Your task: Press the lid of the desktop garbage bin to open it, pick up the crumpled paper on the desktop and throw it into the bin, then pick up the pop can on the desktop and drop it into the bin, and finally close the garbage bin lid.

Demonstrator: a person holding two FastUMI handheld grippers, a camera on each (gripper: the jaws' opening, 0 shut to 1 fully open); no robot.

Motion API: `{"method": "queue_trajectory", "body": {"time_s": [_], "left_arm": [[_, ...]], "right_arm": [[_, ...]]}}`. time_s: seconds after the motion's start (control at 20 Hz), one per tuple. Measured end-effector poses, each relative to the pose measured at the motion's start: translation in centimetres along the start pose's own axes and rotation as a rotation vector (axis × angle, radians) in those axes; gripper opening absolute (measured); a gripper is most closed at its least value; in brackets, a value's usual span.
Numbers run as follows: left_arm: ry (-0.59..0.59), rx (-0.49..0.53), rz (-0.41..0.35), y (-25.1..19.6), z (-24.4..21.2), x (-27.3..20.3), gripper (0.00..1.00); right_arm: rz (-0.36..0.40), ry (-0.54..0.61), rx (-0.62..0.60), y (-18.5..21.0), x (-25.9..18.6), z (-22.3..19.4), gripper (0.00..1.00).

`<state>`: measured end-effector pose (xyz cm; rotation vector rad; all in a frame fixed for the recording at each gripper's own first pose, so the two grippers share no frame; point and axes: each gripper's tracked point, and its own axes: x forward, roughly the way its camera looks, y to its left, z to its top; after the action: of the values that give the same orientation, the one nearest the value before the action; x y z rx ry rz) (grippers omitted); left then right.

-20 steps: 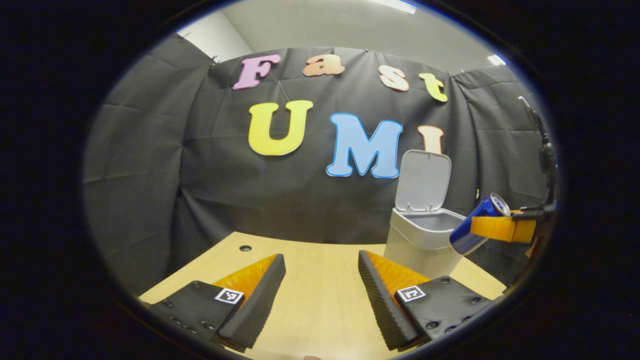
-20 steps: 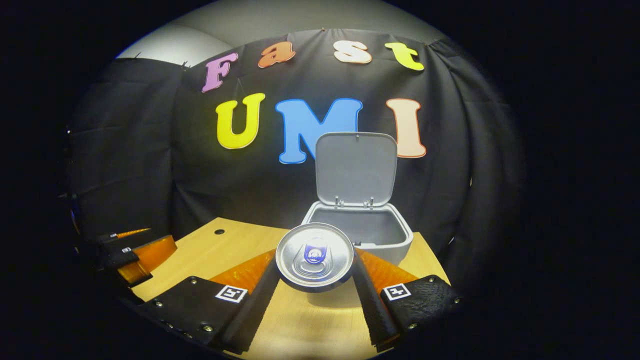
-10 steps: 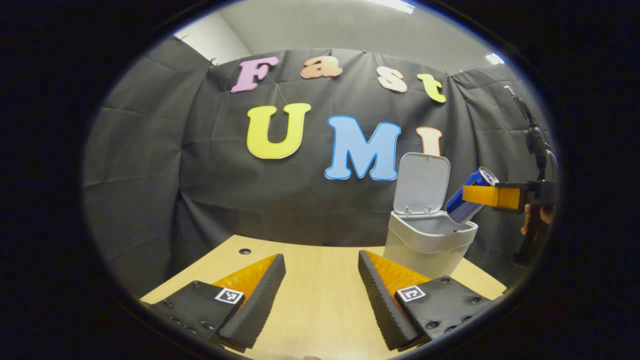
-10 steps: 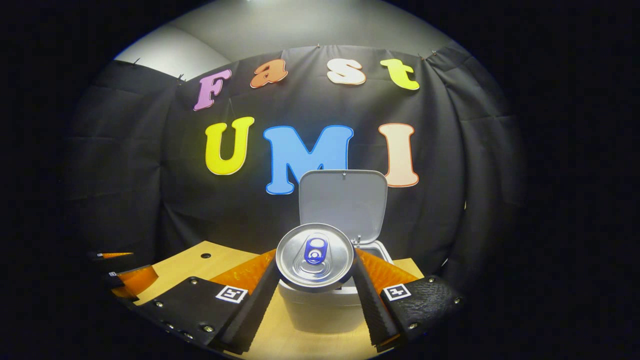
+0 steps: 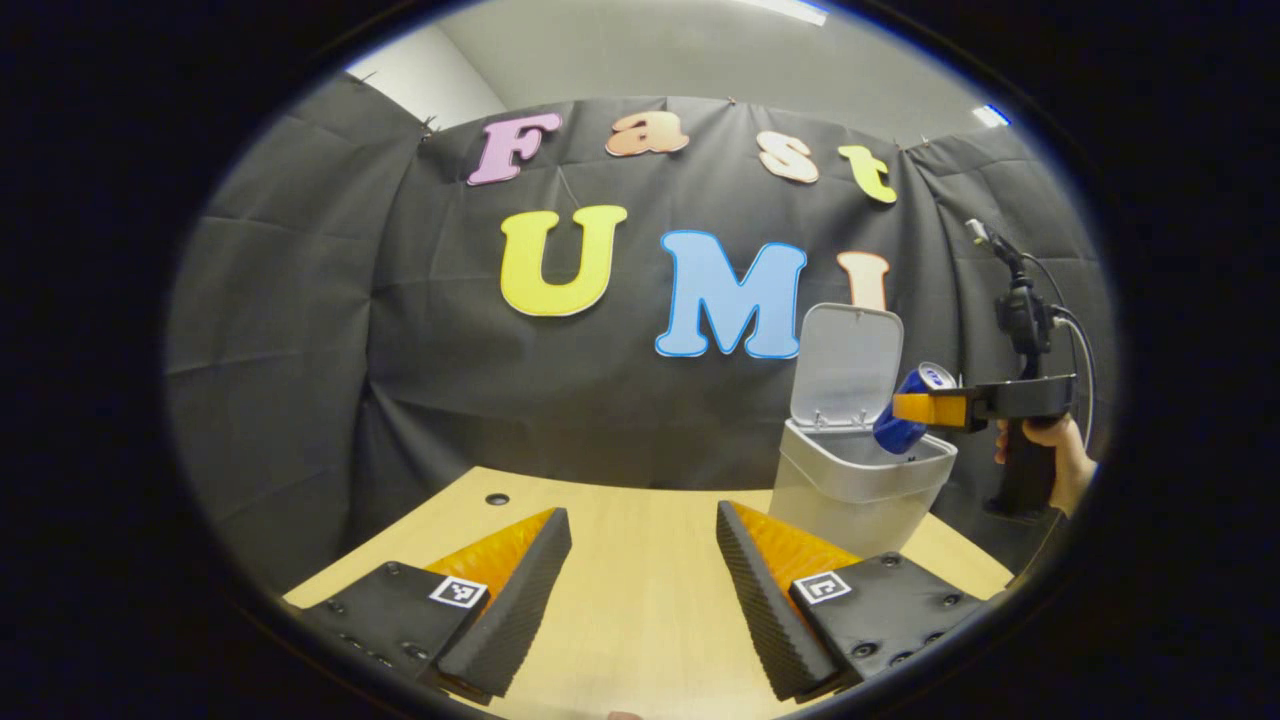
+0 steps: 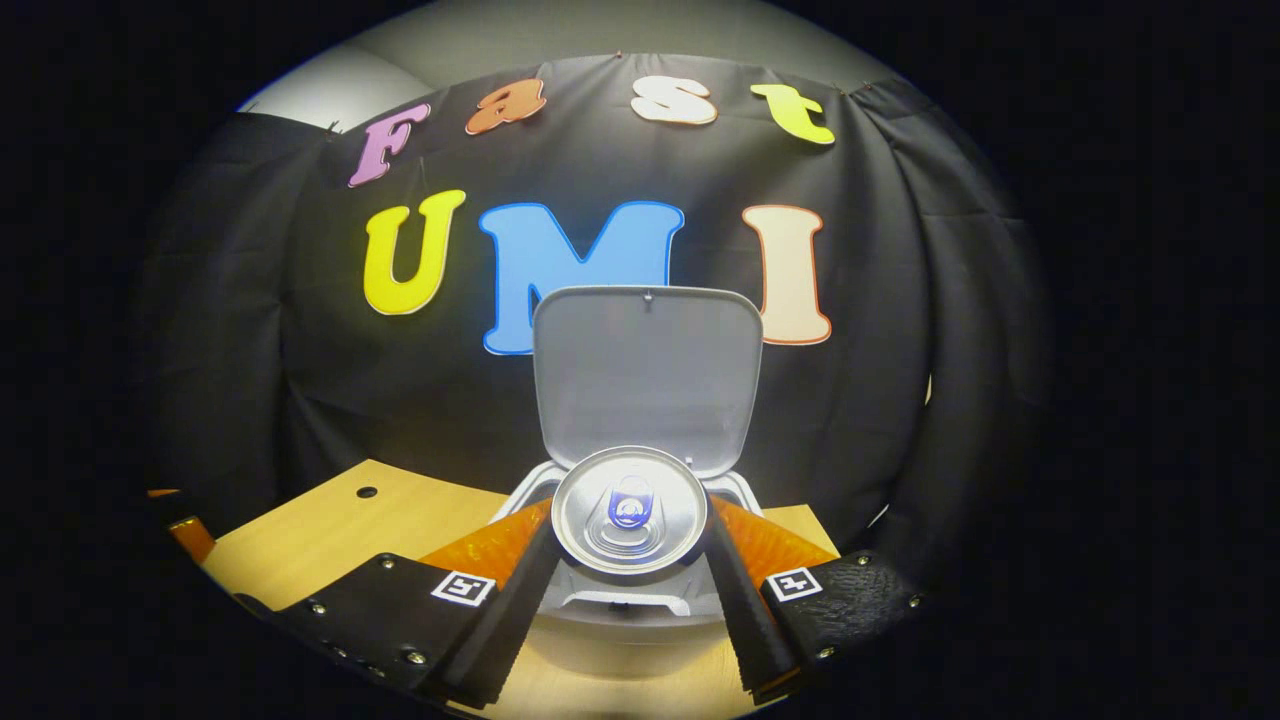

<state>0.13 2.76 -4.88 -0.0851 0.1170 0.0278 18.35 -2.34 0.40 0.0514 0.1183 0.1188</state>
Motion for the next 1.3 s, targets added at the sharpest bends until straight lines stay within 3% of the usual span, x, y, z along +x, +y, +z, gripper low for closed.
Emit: {"method": "queue_trajectory", "body": {"time_s": [0.5,1.3], "left_arm": [[0.001,-0.002,0.016,0.2,0.0,-0.4,0.96],[-0.014,-0.011,0.001,-0.5,0.3,-0.8,0.96]], "right_arm": [[-0.004,0.038,-0.022,0.0,2.1,-1.3,0.86],[-0.022,-0.043,-0.003,-1.1,0.1,2.6,0.88]]}}
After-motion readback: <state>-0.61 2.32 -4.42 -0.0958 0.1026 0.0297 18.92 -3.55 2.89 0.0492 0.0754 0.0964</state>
